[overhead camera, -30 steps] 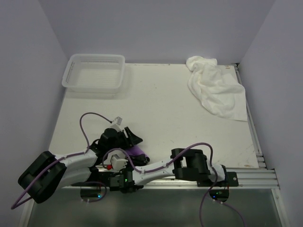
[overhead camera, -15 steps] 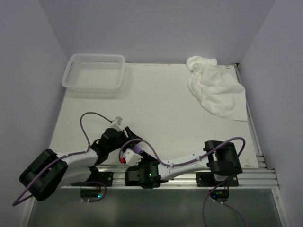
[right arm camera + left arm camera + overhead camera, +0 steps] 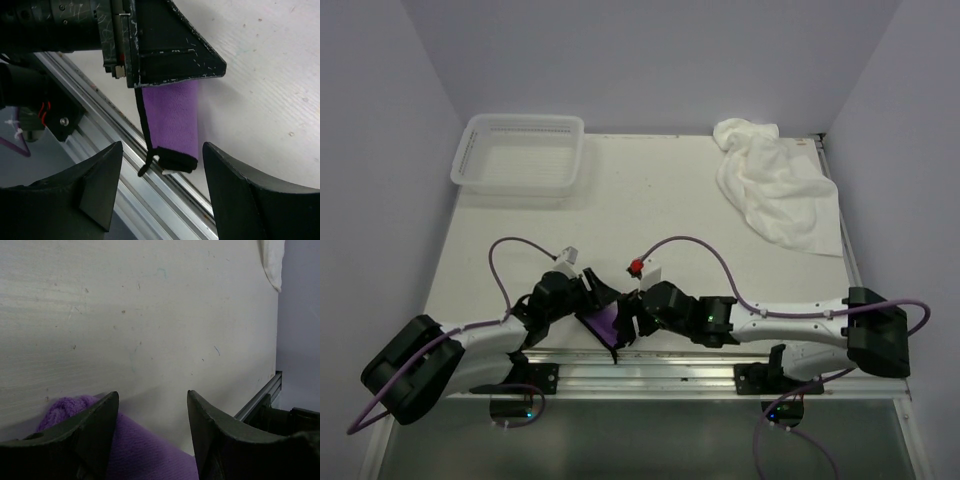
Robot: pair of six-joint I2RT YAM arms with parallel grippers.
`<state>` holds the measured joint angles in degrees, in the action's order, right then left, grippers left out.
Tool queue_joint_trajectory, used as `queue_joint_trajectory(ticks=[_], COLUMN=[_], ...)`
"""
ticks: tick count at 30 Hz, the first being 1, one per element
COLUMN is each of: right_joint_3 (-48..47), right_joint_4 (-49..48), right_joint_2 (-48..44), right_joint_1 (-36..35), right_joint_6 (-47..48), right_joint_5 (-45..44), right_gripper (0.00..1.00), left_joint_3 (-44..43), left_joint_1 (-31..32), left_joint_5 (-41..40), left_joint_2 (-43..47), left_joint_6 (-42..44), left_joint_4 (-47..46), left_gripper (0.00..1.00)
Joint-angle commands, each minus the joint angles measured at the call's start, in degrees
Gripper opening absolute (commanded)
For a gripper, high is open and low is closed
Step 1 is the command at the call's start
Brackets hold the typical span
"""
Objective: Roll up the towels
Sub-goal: Roll the towel
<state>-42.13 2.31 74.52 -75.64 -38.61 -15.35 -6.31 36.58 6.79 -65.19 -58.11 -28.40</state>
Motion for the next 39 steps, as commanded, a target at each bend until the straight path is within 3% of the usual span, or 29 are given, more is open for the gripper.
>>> queue_joint_trajectory(ticks=[1, 4, 10, 19, 27, 33, 37, 39], right_joint_3=[0.7, 0.2, 5.3, 10.2, 5.5, 2.8, 1.2, -0.8], right_joint_4=[-10.0, -10.7, -18.6, -25.2, -12.1, -6.6, -3.6, -0.4], right_joint_2=[3.2, 7.5, 13.5, 20.4, 19.3, 20.0, 19.0, 18.4], right_joint_1=[2.5, 4.0, 10.4, 10.8, 4.4, 0.7, -1.4, -3.0], right_joint_6=[-6.0, -7.7, -12.5, -13.1, -7.4, -6.3, -5.2, -4.4], right_joint_5=[9.3, 9.3, 14.0, 18.7, 14.3, 9.8, 4.7, 1.6], right_gripper=[0.69, 0.68, 0.56, 0.49, 0.37, 0.21, 0.0, 0.0], left_joint_3=[3.8, 4.2, 4.2, 4.5, 3.0, -1.6, -5.6, -7.5], left_joint_1=[0.1, 0.1, 0.4, 0.7, 0.6, 0.4, 0.2, -0.1], left_joint_5=[-4.9, -4.7, -5.8, -5.8, -8.1, -9.2, -9.3, -9.4], left_joint_2=[-2.4, -1.1, 1.1, 1.6, 2.0, 0.4, -1.3, -1.5], left_joint_6=[2.2, 2.1, 3.2, 3.5, 5.4, 8.5, 9.6, 10.4], left_joint_4=[9.8, 9.5, 10.7, 10.8, 11.8, 13.1, 14.5, 15.7], left_gripper=[0.63, 0.63, 0.63, 0.63, 0.64, 0.65, 0.66, 0.67])
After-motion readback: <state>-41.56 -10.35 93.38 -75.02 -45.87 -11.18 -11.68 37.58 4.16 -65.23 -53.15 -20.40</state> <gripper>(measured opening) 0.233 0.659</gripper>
